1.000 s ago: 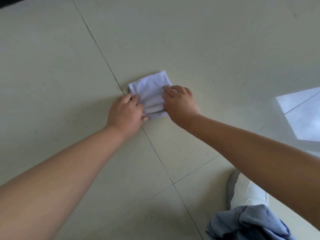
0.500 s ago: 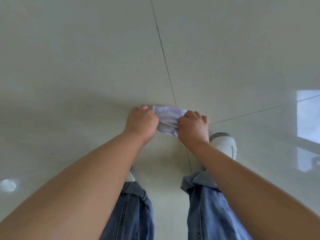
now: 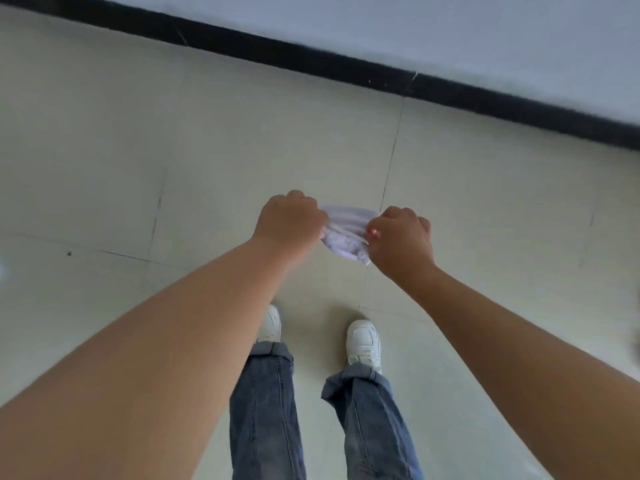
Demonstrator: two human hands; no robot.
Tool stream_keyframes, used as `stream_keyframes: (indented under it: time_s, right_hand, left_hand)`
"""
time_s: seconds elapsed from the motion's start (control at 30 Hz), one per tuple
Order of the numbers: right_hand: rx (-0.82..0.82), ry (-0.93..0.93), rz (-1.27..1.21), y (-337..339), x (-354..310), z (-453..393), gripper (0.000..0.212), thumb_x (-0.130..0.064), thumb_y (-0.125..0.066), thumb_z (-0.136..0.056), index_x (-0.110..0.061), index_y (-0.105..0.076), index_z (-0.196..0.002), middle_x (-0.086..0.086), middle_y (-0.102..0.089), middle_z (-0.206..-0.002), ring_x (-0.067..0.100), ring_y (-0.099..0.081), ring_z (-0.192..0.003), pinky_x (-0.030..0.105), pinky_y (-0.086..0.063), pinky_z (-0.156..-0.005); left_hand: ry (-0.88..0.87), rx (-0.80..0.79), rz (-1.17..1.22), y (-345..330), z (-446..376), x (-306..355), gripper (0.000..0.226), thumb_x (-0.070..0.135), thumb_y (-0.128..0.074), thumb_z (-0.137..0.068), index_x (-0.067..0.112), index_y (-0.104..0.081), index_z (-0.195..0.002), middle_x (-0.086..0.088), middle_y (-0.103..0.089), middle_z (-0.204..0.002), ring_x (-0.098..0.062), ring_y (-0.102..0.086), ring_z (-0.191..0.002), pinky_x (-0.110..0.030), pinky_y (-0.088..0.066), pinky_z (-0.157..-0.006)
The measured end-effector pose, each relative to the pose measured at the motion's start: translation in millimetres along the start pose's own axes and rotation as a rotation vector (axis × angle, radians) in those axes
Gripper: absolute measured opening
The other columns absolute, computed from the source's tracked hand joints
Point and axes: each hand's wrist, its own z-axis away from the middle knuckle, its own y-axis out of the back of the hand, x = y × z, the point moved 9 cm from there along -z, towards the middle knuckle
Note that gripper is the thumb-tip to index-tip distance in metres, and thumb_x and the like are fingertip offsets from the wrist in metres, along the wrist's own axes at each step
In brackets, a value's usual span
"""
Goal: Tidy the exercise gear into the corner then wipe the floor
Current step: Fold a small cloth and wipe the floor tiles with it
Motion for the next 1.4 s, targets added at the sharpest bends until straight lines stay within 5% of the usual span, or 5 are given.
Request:
stream_keyframes:
  time_s: [0.2,0.37,0.93,1.23,1.4]
  right_hand:
    - [0.099,0.322,0.106,130.6,-132.4,40.1,0.027,-0.011,-0.046,-0.093,-0.012,-0.069,-0.107,0.003,-0.058,-0.120,0.022,-0.045,-0.116,0.029,-0.028,-0.099]
    - [0.110,0.614,0.234,170.3,-270.5,108.6,0.027,-0.010,-0.047,-0.091,-0.013,-0.069,-0.107,0.000,-0.056,-0.122,0.020,-0.042,-0.120,0.028,-0.027,-0.101]
    - [-0.005,1.422,0.668,37.5,-701.1,451.3,0.032,-0.008,-0.041,-0.090,-0.007,-0.066,-0.109,0.007,-0.058,-0.119,0.026,-0.046,-0.116,0.027,-0.040,-0.091]
    - [-0.146,1.448,0.573,3.4,-869.8,501.3,0.029,-0.018,-0.038,-0.074,-0.018,-0.045,-0.045,0.009,-0.054,-0.069,0.024,-0.046,-0.071,0.018,-0.023,-0.047]
    - [-0.071,1.445,0.518,8.2,-990.3,461.4,0.027,-0.008,-0.047,-0.086,-0.005,-0.071,-0.099,0.017,-0.069,-0.099,0.032,-0.061,-0.098,0.029,-0.045,-0.079]
  left_hand:
    - [0.234,0.298,0.082,125.9,122.9,-84.7,0.020,0.010,-0.089,-0.052,0.013,-0.073,-0.064,-0.004,-0.066,-0.058,-0.024,-0.065,-0.058,-0.014,-0.019,-0.048]
    - [0.571,0.210,0.278,140.7,256.9,-158.7,0.033,0.029,-0.036,-0.100,0.015,-0.060,-0.119,-0.004,-0.060,-0.118,-0.024,-0.049,-0.115,-0.031,-0.040,-0.079]
    - [1.296,0.362,0.714,24.6,767.4,-271.9,0.031,0.023,-0.038,-0.099,0.010,-0.062,-0.114,-0.004,-0.060,-0.119,-0.022,-0.048,-0.116,-0.031,-0.042,-0.090]
    - [1.332,0.297,0.606,6.5,903.1,-383.0,0.030,0.026,-0.038,-0.100,0.013,-0.062,-0.114,-0.003,-0.061,-0.116,-0.020,-0.049,-0.116,-0.030,-0.042,-0.090]
    - [1.258,0.240,0.517,1.5,922.3,-511.8,0.033,0.026,-0.035,-0.101,0.013,-0.061,-0.117,-0.002,-0.061,-0.118,-0.020,-0.049,-0.117,-0.031,-0.043,-0.093]
